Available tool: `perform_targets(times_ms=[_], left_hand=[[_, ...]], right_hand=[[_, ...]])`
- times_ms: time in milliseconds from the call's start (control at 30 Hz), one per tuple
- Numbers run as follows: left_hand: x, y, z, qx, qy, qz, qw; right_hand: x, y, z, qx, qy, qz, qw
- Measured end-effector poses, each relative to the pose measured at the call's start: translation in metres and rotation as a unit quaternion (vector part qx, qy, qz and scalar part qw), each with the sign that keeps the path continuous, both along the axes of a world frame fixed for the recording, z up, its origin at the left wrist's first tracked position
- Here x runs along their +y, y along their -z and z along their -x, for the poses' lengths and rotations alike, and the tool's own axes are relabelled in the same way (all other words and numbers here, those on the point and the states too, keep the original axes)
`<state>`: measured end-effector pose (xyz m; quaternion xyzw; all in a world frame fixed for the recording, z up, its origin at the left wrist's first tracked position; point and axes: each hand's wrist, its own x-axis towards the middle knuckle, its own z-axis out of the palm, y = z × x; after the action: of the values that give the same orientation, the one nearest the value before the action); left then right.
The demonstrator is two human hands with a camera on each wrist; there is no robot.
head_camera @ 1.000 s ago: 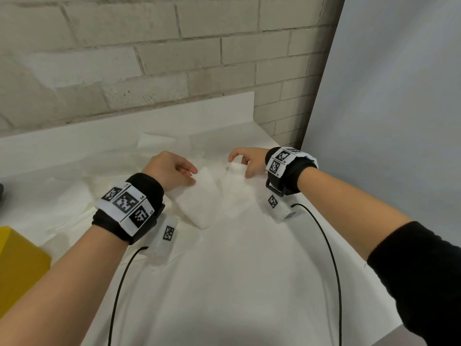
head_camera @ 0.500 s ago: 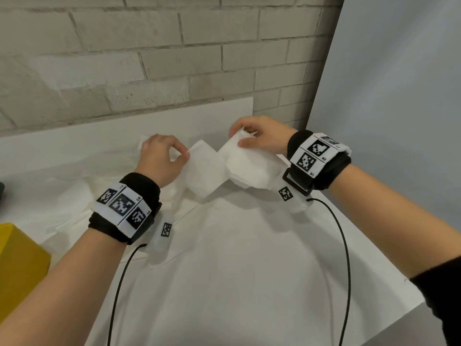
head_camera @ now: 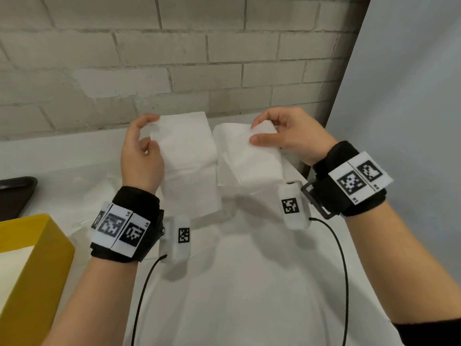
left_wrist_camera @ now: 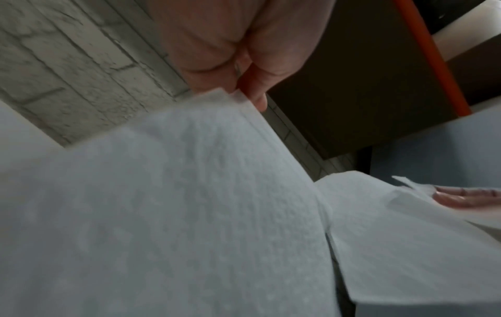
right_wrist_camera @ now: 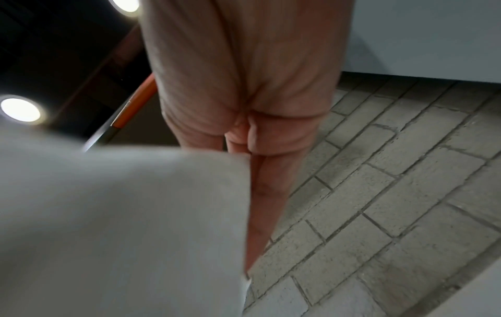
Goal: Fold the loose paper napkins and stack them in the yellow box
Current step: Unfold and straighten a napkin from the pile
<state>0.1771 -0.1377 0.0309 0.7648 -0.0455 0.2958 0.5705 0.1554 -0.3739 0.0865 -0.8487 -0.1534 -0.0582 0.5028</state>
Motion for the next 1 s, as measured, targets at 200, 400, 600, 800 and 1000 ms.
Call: perform_targets(times_ms=[200,400,600,800,1000], left_hand=[[0.016,0.015,0.009,0.048,-0.056,0.050,0.996],[0.020,0.022,0.018,0.063,-0.029,0.112,0.991],[0.008,0.013,0.035,0.034,0.040,0.184,0.982],[-0.009,0.001,0.051,0.036,0.142,0.239,0.960],[-0.024,0.000,0.065,-0.006,0.135,0.204,0.970]], right_hand=[[0.020,0.010,-0.003,-0.103,0.007,0.010,0.995],[0.039,0.003,0.010,-0.208,-0.013,-0.079,0.975],[0.056,-0.002,0.028,-0.157,-0.032,-0.258,0.953],[0.089,0.028,0.014,-0.087,0.065,-0.321,0.941],[0.109,0.042,0.007,-0.002,0.086,-0.369,0.926]])
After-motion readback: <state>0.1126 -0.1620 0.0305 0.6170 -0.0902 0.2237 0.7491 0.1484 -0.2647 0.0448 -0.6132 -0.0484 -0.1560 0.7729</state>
